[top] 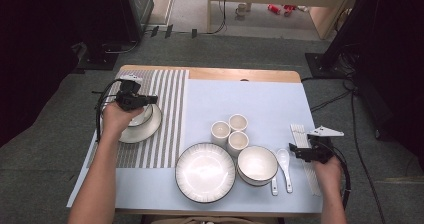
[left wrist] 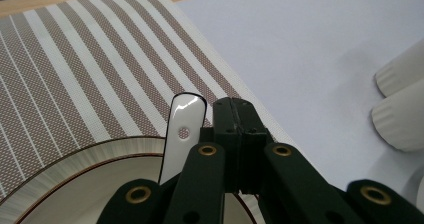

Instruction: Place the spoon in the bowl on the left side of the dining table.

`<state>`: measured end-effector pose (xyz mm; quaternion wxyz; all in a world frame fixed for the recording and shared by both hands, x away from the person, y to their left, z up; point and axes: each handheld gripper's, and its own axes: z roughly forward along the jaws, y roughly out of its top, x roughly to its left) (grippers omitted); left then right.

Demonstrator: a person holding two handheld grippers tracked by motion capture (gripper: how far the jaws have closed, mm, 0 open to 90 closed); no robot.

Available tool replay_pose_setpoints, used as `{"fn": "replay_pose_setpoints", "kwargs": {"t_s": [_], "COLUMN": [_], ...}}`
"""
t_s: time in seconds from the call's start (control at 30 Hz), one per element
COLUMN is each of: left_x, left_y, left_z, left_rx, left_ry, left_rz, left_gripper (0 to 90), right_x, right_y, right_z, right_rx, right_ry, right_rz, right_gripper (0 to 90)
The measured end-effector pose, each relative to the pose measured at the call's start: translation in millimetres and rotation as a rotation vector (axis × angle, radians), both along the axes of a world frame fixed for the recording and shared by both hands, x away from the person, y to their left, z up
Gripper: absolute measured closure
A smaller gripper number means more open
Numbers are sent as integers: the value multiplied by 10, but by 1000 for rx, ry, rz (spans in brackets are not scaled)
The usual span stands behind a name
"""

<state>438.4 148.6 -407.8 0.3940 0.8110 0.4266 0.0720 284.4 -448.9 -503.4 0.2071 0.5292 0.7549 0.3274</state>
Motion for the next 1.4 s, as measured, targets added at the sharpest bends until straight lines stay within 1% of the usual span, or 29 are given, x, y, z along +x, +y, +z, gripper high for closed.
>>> {"fn": "replay_pose_setpoints", "kwargs": {"t_s": [0.03, 0.1, 0.2, 0.23, 0.27, 0.4, 0.43, 0.47, 0.5, 0.53, 0.73, 0.87, 0.9, 1.0, 1.13, 1.3, 1.33, 1.4], "left_x": [5, 10, 21, 31, 31, 36, 39, 41, 43, 45, 60, 70, 77, 81, 92, 100, 102, 104], "left_y": [-15, -23, -39, -34, -34, -47, -47, -47, -45, -44, -49, -18, 8, 35, 58, 105, 134, 151], "left_z": [-11, -19, -39, -48, -48, -57, -58, -56, -57, -57, -53, -67, -68, -62, -67, -68, -64, -65], "left_rx": [13, 14, 29, 21, 21, 31, 33, 35, 33, 33, 36, 57, 54, 49, 59, 61, 55, 52], "left_ry": [-7, -4, -5, 1, 1, -3, -4, -4, -6, -8, -16, -14, -11, -12, -30, -23, -23, -21], "left_rz": [8, 6, 14, 19, 19, 33, 36, 41, 43, 47, 71, 89, 100, 108, 122, 138, 149, 152], "left_gripper": [891, 878, 861, 844, 838, 808, 783, 783, 762, 762, 692, 673, 659, 641, 622, 603, 598, 592], "right_x": [0, -1, -1, -1, -1, -1, -1, -1, -1, -1, -1, -2, -3, -3, -3, -3, -3, -3], "right_y": [0, 0, 0, 0, 0, 0, 1, 1, 1, 1, 2, 3, 3, 3, 3, 3, 3, 3], "right_z": [0, 0, 0, 0, 0, 0, 0, 0, 0, 0, -1, -1, -1, -1, -1, -2, -1, -2], "right_rx": [0, 0, 0, -1, -1, -1, -1, -1, -1, -1, -2, -2, -3, -2, -3, -3, -3, -3], "right_ry": [0, 0, 0, 0, 0, 0, 0, 0, -1, -1, -2, -3, -3, -3, -4, -4, -4, -4], "right_rz": [0, 0, 0, 0, 0, 0, 0, 0, 1, 1, 0, -1, -1, -1, -1, -1, -1, -1], "right_gripper": [121, 121, 121, 121, 121, 121, 121, 121, 121, 121, 121, 121, 121, 121, 121, 121, 121, 121]}}
